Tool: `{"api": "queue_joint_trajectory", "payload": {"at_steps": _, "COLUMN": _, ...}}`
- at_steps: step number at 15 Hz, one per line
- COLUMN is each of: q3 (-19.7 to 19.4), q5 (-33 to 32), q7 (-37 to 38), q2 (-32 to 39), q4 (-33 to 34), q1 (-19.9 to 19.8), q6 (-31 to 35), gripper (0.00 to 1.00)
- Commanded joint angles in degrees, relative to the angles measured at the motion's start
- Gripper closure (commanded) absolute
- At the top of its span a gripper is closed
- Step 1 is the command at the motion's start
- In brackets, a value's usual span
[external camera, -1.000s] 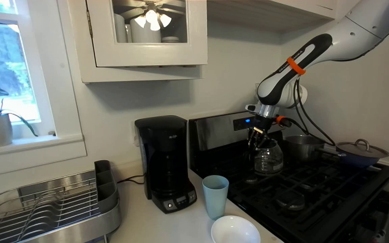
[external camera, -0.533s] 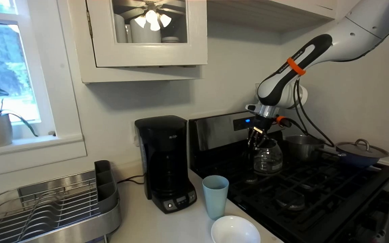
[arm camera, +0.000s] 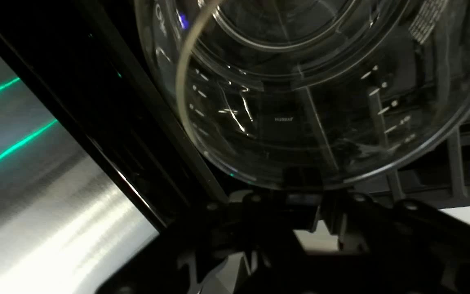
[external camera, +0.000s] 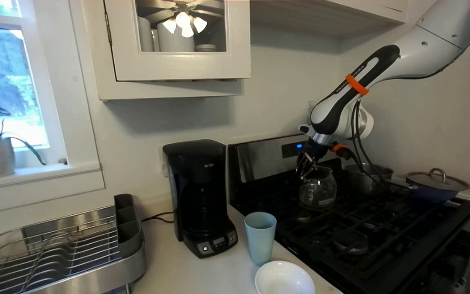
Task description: Pick up the clear coffee jar and put it in the middle of the hob
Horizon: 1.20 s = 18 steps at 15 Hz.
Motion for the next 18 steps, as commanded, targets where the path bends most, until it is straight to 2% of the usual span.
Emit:
{"api": "queue_joint_trajectory", "payload": {"at_steps": 1, "q3": 0.9, "q5": 3.3, "q7": 0.0, "q2": -0.5, "q4": -1.8, "q1": 0.3, "q6": 5.4, "gripper": 0.92}}
{"api": "queue_joint_trajectory", "payload": {"at_steps": 10, "q3": 1.1, "q5": 2.4, "q7": -0.2, "q2": -1.3, "q4": -1.4, "q1": 0.1, "q6": 3.8, "gripper": 0.92}}
{"api": "queue_joint_trajectory", "payload": {"at_steps": 18, "q3": 0.6, "q5": -0.3, "q7": 0.3, "q2": -4.5, "q4": -1.1, "q1": 0.2, "q6": -2.6, "gripper": 0.92}}
